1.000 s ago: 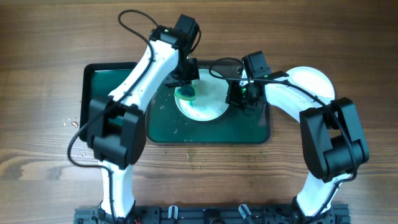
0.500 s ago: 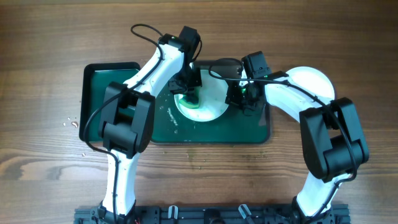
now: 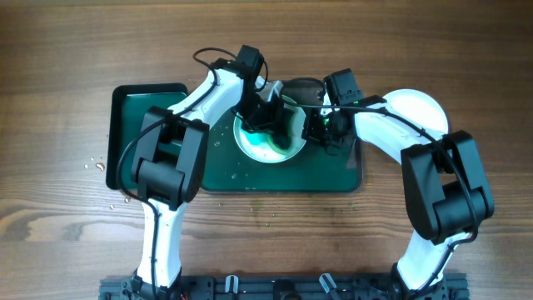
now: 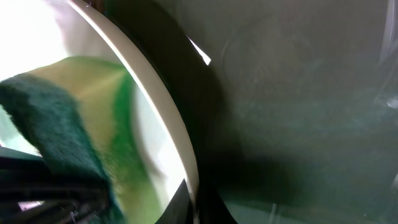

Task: Clean dirty plates on tray and stack at the side
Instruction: 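Scrub the plate with the sponge while the right gripper holds it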

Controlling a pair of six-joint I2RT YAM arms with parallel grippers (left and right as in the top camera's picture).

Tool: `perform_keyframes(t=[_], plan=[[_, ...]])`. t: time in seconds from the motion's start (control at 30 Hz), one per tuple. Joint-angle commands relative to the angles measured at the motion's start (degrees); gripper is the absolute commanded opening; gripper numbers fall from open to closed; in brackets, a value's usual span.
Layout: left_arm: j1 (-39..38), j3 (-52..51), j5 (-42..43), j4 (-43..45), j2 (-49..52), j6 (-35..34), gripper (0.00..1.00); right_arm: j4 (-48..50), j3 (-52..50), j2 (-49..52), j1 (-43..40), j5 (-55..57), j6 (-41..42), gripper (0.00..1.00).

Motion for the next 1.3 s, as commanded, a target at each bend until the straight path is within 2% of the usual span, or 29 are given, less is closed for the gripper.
perform_keyframes(t=[0.0,0.17,0.3,0.37,0.53,0.63,0.73,0.83,1.07,1.27], plan=[[-0.7,-0.7,3.5,1.8,1.6,1.4,0.04,-1.0,-2.7,2.9,0.8,1.9,-0.8,0.04],[0.7,2.1,-15.1,2.3,1.6,-10.2,0.04,-1.0,-2.7,2.9,0.8,1.9,-0.8,0.04],[0.9,6.1,-34.2,-2.1,1.2,-19.9,0.04,-1.0,-2.7,2.9,0.8,1.9,-1.1,0.04],[0.0,8.3,-43.8,-5.1,1.1,-20.8,0.04,-1.0,-2.7,2.9,0.8,1.9,-1.2,0.04],[-1.7,9.1,-52.8,-8.6,1.1,-20.8,0.04,-1.0,-2.7,2.9,0.8,1.9,-1.2,0.04],[-2.8,9.0,-51.4,-10.4,1.1,-20.8,0.04,-1.0,-2.7,2.9,0.8,1.9,-1.2,0.04],[-3.7,9.0,-45.0,-12.1,1.1,-19.6,0.04,-1.0,-2.7,2.9,0.8,1.3,-2.0,0.04],[-4.0,9.0,-33.9,-13.3,1.2,-14.2,0.04,-0.5,-2.7,2.9,0.6,-2.6,-5.4,0.04],[-4.0,9.0,-16.7,-14.9,1.2,-2.4,0.04,1.3,-2.8,2.9,-1.0,-9.6,-11.1,0.04],[-4.7,9.0,-1.3,-13.1,1.2,6.1,0.04,2.0,-2.8,2.9,-1.2,-9.5,-11.3,0.04]])
